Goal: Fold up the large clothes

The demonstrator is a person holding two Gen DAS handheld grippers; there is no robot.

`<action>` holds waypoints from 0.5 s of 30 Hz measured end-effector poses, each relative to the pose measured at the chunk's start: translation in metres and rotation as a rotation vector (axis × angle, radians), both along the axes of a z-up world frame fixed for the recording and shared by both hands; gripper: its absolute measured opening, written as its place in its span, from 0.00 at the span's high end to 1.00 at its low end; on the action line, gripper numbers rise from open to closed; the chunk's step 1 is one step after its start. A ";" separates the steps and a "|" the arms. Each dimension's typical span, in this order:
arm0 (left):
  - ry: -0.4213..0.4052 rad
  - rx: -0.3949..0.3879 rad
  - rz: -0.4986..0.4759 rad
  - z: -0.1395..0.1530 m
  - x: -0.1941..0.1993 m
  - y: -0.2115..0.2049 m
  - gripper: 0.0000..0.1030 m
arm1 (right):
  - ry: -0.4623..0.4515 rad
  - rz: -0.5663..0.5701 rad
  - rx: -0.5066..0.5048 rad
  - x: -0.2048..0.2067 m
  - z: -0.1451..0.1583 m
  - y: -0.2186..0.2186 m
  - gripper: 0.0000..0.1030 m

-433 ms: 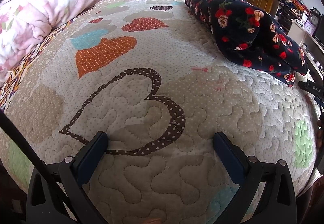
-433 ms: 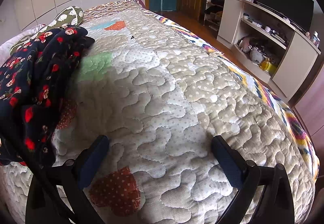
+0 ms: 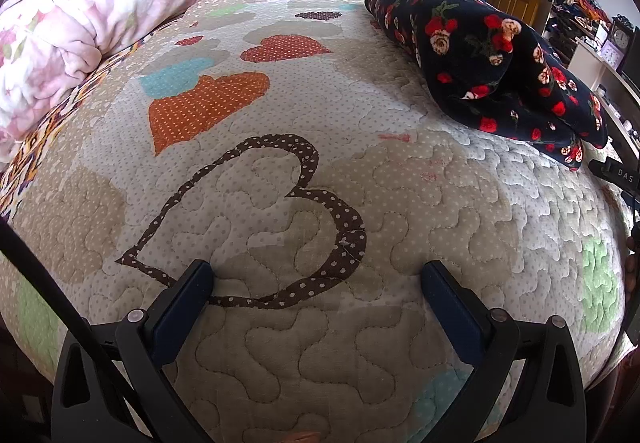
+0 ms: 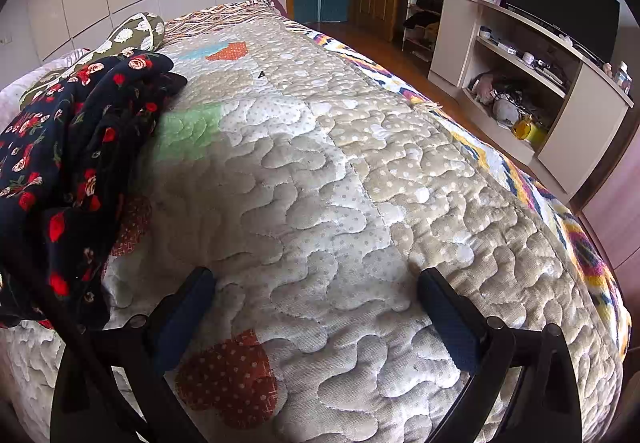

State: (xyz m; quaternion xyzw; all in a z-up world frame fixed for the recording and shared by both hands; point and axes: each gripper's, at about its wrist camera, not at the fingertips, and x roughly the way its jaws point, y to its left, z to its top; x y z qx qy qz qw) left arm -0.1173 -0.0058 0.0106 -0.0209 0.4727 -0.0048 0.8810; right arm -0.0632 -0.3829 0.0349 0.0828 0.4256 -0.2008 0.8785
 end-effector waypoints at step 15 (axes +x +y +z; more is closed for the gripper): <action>0.005 0.005 -0.008 0.000 0.001 -0.001 0.00 | -0.003 -0.007 -0.003 0.000 0.000 0.000 0.00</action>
